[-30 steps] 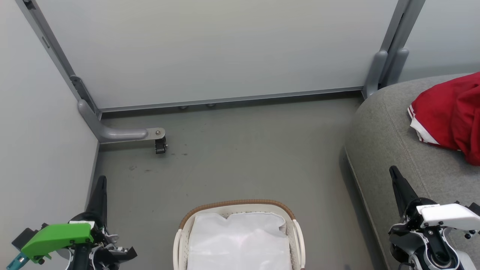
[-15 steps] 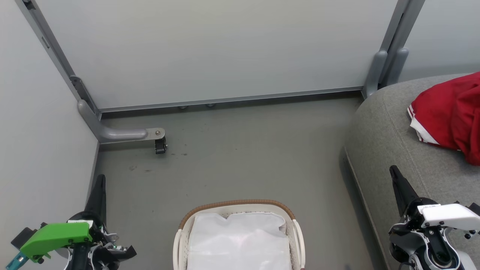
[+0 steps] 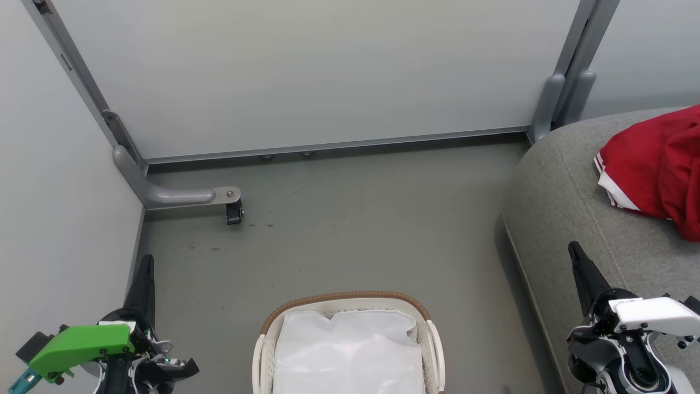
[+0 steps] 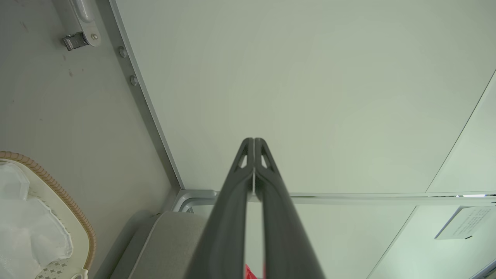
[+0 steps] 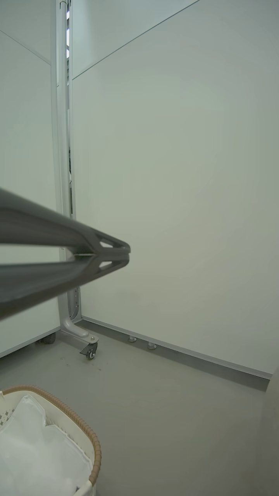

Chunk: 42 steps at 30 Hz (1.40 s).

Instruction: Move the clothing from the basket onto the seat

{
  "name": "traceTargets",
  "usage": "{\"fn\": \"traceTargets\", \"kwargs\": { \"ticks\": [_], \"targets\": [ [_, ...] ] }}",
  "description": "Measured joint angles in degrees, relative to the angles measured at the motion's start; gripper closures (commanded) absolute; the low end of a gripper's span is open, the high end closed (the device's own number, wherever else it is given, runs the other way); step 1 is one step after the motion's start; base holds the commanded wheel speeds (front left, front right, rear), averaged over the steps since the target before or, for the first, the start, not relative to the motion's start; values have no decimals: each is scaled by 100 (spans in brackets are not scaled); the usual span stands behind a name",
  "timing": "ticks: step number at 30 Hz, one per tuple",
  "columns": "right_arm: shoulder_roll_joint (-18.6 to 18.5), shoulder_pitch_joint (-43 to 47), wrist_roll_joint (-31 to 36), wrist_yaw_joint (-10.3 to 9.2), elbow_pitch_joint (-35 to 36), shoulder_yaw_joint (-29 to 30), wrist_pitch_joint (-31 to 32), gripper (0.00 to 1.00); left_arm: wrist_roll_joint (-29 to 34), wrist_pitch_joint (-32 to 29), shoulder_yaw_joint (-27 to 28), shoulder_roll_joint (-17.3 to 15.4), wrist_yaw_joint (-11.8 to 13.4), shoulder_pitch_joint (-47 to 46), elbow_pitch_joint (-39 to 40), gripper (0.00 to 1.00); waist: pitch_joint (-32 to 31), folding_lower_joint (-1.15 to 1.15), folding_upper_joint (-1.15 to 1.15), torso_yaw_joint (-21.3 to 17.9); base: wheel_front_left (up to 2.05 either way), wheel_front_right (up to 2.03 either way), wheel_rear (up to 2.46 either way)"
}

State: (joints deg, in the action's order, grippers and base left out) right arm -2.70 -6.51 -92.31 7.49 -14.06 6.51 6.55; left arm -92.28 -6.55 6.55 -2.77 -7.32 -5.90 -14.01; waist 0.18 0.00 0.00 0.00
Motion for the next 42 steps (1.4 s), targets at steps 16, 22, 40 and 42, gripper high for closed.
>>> {"fn": "traceTargets", "kwargs": {
  "ticks": [16,22,40,42],
  "targets": [
    [-1,0,0,0,0,0,0,100,-3,0,0,0,-3,0,0,100,0,0,0,0,0,0,0],
    [-1,0,0,0,1,0,0,100,-3,0,1,0,-4,0,0,100,0,0,0,0,0,0,0],
    [-1,1,0,0,1,0,0,100,-4,0,0,0,-4,0,0,100,0,0,0,0,0,0,0],
    [-1,1,0,0,1,0,0,100,-4,0,0,0,-4,0,3,100,0,0,0,0,0,0,0]
  ]
}}
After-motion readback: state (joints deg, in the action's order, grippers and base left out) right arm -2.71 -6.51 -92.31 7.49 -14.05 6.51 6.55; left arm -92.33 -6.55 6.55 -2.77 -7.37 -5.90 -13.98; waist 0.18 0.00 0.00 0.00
